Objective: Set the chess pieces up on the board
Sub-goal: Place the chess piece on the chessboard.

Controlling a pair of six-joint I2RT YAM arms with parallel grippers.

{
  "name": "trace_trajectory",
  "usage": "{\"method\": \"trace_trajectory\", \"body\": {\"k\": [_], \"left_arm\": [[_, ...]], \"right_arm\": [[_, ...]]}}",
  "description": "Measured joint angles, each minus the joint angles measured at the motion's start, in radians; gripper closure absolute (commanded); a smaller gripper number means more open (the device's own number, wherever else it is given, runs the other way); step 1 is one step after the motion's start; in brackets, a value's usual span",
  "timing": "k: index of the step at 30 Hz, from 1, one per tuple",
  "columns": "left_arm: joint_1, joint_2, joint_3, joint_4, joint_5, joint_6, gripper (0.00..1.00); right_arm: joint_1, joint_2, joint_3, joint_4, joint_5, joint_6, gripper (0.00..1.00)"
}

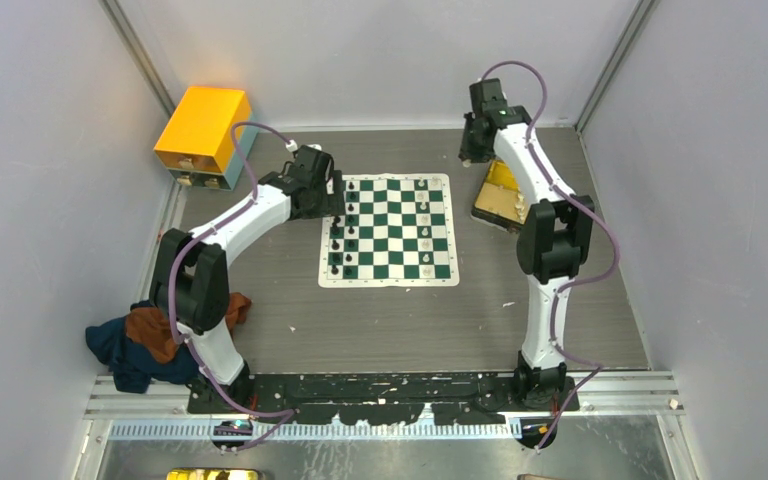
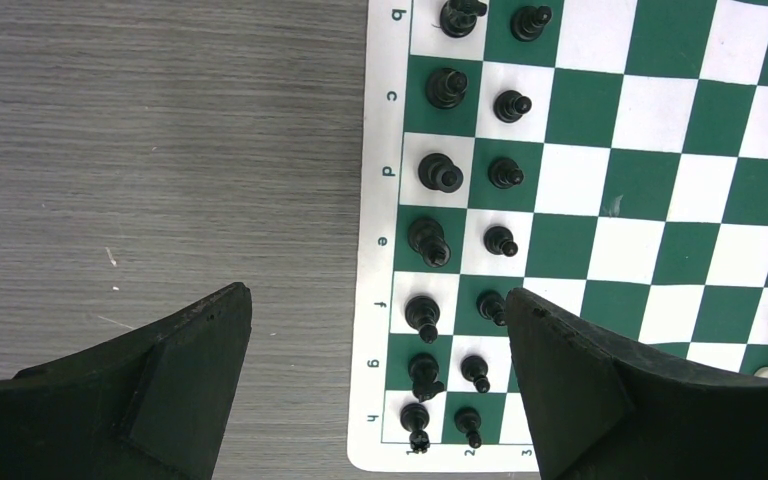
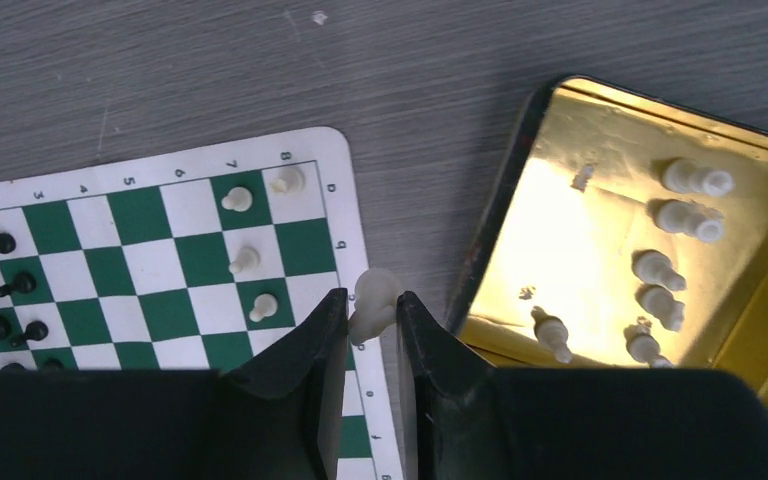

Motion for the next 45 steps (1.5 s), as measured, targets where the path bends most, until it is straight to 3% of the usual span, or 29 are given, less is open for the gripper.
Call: {"method": "trace_trajectory", "body": {"k": [14, 45], "left_arm": [[0.0, -0.008, 0.0, 0.001, 0.003, -0.001, 0.02], [0.0, -0.014, -0.012, 0.005, 0.003, -0.005, 0.02]], "right_arm": [[0.097, 0.219, 0.119, -0.059, -0.026, 0.0, 0.99], [0.12, 0.349, 0.211, -0.078, -0.063, 0.002, 0.99]]}}
